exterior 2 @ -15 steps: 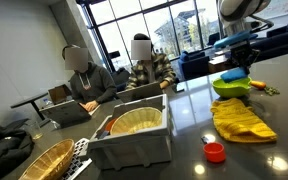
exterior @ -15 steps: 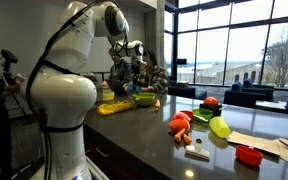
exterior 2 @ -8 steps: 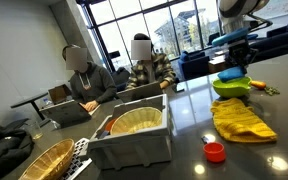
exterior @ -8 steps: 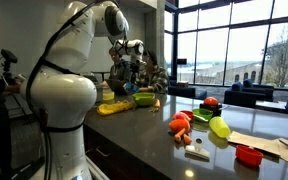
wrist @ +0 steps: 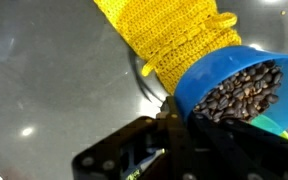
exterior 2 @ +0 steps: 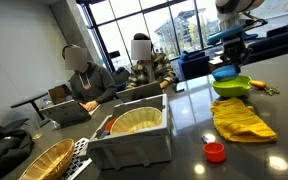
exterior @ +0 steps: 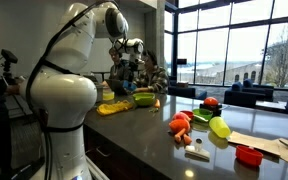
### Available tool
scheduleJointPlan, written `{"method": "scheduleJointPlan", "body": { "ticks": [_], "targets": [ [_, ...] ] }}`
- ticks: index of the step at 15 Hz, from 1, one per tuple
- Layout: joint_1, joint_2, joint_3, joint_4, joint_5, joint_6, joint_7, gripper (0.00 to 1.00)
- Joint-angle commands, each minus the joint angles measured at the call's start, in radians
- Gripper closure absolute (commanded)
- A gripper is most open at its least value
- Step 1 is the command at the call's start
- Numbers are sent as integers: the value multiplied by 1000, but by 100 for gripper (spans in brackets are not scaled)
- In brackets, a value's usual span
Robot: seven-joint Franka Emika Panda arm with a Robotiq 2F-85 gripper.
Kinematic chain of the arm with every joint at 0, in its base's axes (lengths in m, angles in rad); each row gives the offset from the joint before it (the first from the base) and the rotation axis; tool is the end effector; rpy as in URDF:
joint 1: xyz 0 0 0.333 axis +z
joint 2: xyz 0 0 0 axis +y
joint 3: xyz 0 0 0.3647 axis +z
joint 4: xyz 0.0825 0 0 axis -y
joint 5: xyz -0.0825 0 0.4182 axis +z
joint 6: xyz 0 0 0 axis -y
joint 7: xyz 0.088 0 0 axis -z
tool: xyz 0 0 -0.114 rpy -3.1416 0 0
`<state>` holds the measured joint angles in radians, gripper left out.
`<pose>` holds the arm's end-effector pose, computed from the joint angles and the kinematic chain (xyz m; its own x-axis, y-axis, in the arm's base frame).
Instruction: Pick up the blue bowl, then pour its contents into the green bowl
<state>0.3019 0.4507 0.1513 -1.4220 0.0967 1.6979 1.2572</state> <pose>0.6543 0.3086 0.4563 0.6495 -0.7329 -0.2024 -0.7278 -0.6763 0.1136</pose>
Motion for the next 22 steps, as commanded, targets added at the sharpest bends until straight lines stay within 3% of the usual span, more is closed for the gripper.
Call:
{"method": "scheduleJointPlan", "body": {
  "ticks": [1,10,22],
  "targets": [
    [16,50,-8,88,22,-39,43,99],
    [5,136,-39,203,23,-73,115,99],
    [-91,159,-60,210,145,-128,106,99]
  ]
}}
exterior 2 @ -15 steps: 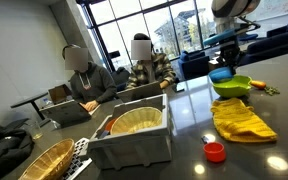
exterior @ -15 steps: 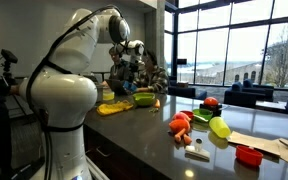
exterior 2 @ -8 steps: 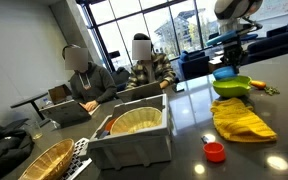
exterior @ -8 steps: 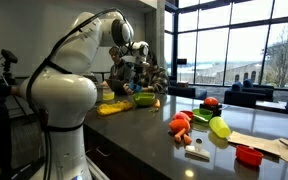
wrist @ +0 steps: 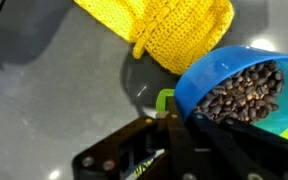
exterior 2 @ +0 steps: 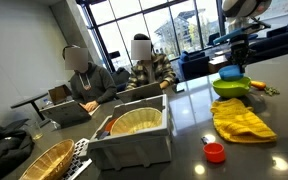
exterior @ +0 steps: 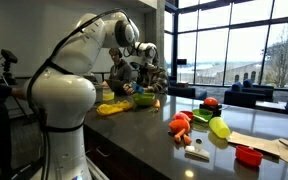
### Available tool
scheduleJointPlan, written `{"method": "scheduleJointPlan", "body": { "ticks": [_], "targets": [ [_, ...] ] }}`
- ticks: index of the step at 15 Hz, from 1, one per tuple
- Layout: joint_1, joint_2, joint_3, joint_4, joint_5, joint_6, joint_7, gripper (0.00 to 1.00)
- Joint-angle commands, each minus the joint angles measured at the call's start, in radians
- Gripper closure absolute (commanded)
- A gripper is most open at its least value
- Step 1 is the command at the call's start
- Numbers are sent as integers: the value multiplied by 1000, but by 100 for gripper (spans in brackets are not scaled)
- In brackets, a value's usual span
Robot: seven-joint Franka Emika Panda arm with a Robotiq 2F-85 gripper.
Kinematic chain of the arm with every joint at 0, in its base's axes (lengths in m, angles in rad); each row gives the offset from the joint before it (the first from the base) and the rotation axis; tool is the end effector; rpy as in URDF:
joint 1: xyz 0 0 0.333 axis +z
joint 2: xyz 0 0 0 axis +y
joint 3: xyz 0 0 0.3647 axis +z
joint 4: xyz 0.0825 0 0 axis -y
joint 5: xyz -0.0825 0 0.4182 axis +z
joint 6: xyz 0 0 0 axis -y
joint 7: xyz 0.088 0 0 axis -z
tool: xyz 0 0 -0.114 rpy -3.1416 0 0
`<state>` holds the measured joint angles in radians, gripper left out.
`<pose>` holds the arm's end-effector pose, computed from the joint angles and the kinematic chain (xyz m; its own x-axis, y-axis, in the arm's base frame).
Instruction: Pick up the blue bowl, then pour its contents into the green bowl
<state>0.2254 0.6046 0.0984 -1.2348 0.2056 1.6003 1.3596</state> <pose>0.7186 0.2457 0.4282 0.4288 -0.8539 -0.2950 -0.8536 -0.4899 0.1773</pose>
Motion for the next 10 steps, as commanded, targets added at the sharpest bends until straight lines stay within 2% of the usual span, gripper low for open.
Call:
{"method": "scheduleJointPlan", "body": {
  "ticks": [1,10],
  "targets": [
    [-19,7,-8,21,41,-31,2,99],
    [-51,19,-1,29,144,-76,1,99]
  ]
}}
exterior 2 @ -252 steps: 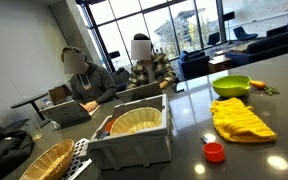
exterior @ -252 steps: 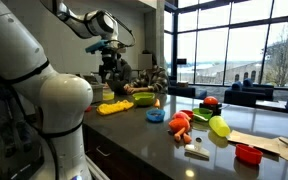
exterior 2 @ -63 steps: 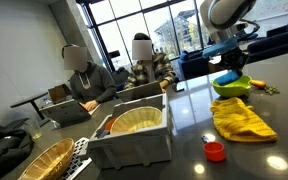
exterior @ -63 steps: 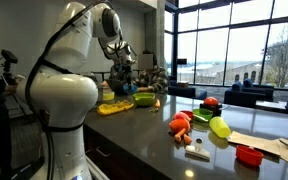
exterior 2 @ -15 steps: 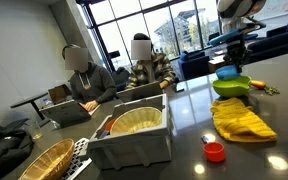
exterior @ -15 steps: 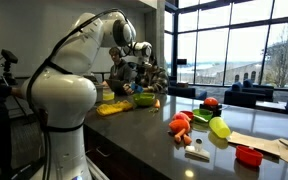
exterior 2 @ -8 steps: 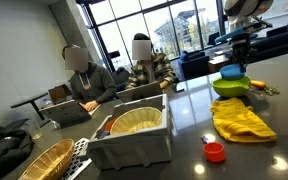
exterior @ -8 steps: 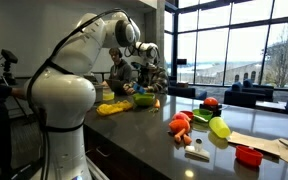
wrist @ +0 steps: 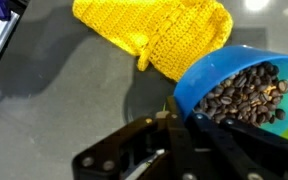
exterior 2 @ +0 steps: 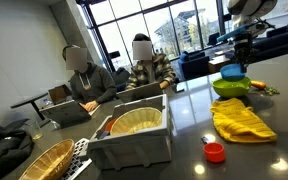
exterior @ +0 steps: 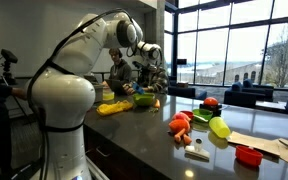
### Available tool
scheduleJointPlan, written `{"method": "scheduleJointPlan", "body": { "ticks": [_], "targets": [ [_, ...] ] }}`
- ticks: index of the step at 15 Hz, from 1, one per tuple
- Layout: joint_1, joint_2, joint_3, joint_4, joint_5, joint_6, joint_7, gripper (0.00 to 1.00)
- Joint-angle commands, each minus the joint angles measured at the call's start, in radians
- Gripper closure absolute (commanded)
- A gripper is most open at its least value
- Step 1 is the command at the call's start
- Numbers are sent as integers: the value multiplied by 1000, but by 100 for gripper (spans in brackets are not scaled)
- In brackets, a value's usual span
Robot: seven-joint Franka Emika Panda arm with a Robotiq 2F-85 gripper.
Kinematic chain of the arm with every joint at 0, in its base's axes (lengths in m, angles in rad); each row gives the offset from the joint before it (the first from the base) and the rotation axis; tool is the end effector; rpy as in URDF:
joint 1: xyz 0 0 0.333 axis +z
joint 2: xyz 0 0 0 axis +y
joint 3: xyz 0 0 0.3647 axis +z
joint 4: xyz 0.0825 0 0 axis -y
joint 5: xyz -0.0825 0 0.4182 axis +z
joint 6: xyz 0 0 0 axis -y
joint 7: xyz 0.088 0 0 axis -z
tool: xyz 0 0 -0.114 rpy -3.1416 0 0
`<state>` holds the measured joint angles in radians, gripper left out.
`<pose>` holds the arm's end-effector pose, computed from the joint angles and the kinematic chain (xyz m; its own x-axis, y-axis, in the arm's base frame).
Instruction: Pick up the blue bowl, then pour its contents into the green bowl
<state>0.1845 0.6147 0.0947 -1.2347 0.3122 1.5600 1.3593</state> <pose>0.7220 0.2251 0.4220 0.3508 -0.8475 -0.3985 -0.8673 -0.4545 0.2031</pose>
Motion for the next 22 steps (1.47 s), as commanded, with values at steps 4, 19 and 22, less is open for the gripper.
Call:
{"method": "scheduleJointPlan", "body": {
  "ticks": [4,19,22],
  "targets": [
    [-16,15,10,35,82,-57,0,99],
    [-55,77,22,116,272,-129,34,99],
    [-66,88,20,126,315,-134,43,99]
  ]
}}
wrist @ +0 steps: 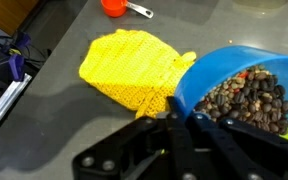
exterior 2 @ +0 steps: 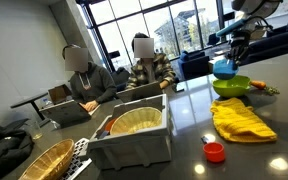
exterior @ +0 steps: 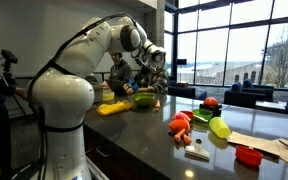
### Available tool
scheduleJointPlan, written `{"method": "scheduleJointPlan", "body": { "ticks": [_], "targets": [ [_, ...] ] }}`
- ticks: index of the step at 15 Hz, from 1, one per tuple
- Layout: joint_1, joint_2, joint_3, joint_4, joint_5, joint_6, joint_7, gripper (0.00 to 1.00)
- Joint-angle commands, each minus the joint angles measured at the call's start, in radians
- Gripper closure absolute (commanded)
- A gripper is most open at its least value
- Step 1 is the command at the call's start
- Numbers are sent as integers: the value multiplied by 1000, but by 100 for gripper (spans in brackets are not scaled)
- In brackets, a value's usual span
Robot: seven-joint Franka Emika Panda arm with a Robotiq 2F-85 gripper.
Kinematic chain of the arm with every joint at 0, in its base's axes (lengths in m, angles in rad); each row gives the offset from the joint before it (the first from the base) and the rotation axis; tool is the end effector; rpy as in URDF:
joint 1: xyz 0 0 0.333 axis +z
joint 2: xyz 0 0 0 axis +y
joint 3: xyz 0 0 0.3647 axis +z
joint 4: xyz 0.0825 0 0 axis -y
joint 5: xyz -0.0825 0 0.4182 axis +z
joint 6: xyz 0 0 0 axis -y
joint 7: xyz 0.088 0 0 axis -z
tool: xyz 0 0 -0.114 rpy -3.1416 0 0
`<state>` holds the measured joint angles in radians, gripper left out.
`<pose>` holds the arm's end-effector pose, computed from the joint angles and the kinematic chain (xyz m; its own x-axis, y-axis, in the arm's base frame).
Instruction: Pick up the blue bowl, then pour its contents into the green bowl
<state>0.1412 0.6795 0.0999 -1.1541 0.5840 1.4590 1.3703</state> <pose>0.7321 0.2268 0.4232 0.2128 -0.7381 -0.6403 -0.8710 -0.4403 0.2181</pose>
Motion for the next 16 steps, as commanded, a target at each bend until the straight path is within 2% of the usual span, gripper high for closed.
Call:
{"method": "scheduleJointPlan", "body": {
  "ticks": [1,16],
  "targets": [
    [-26,26,15,48,59,-36,39,99],
    [-61,67,6,36,191,-34,99,99]
  ]
}}
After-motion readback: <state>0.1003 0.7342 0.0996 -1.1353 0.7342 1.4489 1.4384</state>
